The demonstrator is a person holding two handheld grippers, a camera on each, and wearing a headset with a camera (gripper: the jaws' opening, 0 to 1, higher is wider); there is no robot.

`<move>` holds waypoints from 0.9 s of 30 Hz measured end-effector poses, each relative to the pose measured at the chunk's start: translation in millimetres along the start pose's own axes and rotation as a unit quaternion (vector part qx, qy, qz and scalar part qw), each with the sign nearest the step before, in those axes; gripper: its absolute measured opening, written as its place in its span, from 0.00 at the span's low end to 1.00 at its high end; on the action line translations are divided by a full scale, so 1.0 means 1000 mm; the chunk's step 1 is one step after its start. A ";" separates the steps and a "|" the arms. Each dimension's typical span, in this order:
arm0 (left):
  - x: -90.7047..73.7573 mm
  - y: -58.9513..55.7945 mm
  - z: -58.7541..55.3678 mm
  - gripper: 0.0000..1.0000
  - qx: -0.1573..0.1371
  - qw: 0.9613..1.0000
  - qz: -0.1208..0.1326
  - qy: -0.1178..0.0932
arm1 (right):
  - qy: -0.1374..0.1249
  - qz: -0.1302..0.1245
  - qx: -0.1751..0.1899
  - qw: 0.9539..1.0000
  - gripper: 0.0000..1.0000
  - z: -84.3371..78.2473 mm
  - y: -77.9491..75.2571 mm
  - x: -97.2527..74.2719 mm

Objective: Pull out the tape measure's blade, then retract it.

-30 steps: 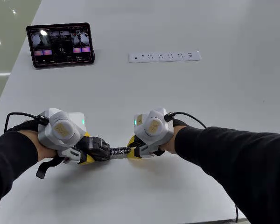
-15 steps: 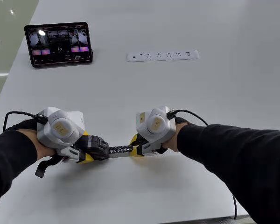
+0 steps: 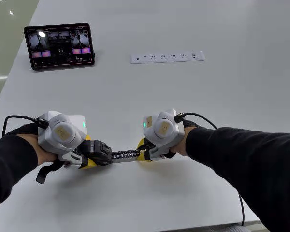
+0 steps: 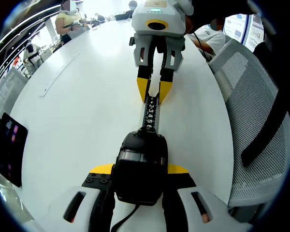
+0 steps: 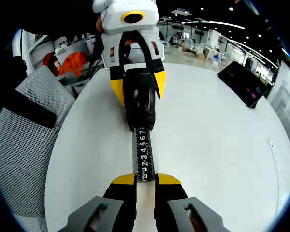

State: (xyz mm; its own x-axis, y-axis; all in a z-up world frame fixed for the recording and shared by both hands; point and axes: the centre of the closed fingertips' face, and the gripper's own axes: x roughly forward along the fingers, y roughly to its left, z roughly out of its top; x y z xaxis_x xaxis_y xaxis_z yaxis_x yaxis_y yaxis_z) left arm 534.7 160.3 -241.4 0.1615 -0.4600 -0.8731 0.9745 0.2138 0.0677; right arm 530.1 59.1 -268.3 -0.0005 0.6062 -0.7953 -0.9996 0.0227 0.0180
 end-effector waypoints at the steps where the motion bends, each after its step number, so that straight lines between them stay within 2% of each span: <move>1: 0.000 0.000 0.000 0.32 0.000 1.000 0.000 -0.001 | 0.001 0.000 0.003 1.000 0.09 0.000 0.000 0.000; 27: 0.000 -0.001 0.000 0.32 -0.002 1.000 0.001 -0.003 | 0.007 -0.003 0.006 1.000 0.09 -0.011 -0.001 -0.009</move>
State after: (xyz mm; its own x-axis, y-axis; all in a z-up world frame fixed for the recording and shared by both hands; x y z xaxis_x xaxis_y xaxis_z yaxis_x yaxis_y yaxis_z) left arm 534.0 159.8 -241.5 0.1637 -0.4641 -0.8705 0.9736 0.2185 0.0665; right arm 531.1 45.1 -268.2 0.0054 0.5940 -0.8044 -0.9992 0.0357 0.0196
